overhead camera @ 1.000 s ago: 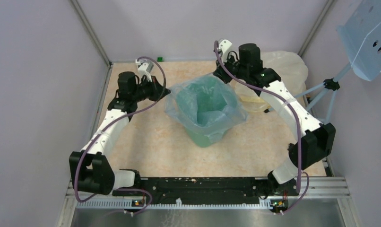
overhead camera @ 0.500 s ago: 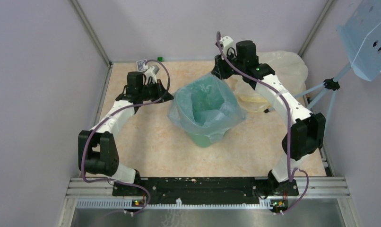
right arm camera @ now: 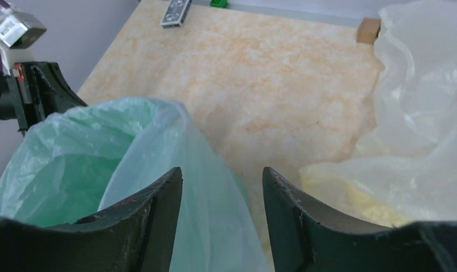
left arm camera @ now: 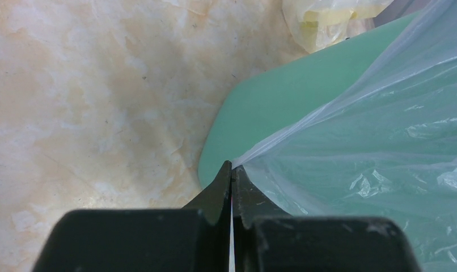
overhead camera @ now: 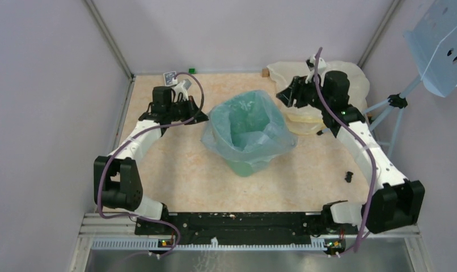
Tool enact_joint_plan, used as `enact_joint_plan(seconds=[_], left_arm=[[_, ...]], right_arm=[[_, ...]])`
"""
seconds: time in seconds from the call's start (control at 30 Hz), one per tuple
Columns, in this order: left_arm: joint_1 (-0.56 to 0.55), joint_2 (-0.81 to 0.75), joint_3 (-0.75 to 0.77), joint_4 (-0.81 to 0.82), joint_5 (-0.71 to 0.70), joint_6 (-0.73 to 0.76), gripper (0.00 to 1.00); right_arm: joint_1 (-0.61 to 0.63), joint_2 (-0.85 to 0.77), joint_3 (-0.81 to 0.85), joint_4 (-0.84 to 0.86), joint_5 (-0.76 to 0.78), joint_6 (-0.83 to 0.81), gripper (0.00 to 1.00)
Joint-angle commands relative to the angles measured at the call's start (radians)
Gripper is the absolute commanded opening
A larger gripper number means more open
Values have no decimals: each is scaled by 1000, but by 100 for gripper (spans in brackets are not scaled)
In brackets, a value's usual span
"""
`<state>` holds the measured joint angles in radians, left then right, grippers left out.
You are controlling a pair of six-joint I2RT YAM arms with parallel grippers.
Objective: Put the trash bags into the trash bin
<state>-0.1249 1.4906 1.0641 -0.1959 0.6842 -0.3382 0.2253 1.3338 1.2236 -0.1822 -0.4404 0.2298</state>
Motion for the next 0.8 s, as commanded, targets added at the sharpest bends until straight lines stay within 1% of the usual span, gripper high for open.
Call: enact_joint_plan(seconds=[0.0, 0.1, 0.17, 0.23, 0.33, 0.4, 0.47, 0.57, 0.67, 0.77], left_arm=[[4, -22, 0, 8, 8, -5, 0], [4, -22, 0, 7, 8, -15, 0], [4, -18, -2, 15, 8, -31, 0], [2, -11, 2, 28, 14, -50, 0], [-7, -1, 8, 45, 9, -70, 0], [-11, 11, 15, 54, 5, -75, 0], [-12, 27, 27, 52, -7, -70, 0], [-12, 58, 69, 17, -31, -40, 0], [-12, 82, 111, -17, -39, -19, 0], [-12, 75, 135, -48, -55, 2, 0]], right_arm=[[2, -134, -135, 1, 109, 58, 53], [25, -249, -284, 29, 199, 76, 48], [71, -305, -354, 36, 234, 84, 46], [152, -338, -388, 20, 275, 87, 44], [330, -376, -410, 25, 370, 117, 44], [410, -383, -415, 33, 402, 145, 44], [461, -381, -414, 28, 419, 161, 43], [477, -390, -416, -5, 434, 162, 44], [469, -412, -418, -46, 527, 148, 44], [413, -427, -427, -46, 454, 172, 46]])
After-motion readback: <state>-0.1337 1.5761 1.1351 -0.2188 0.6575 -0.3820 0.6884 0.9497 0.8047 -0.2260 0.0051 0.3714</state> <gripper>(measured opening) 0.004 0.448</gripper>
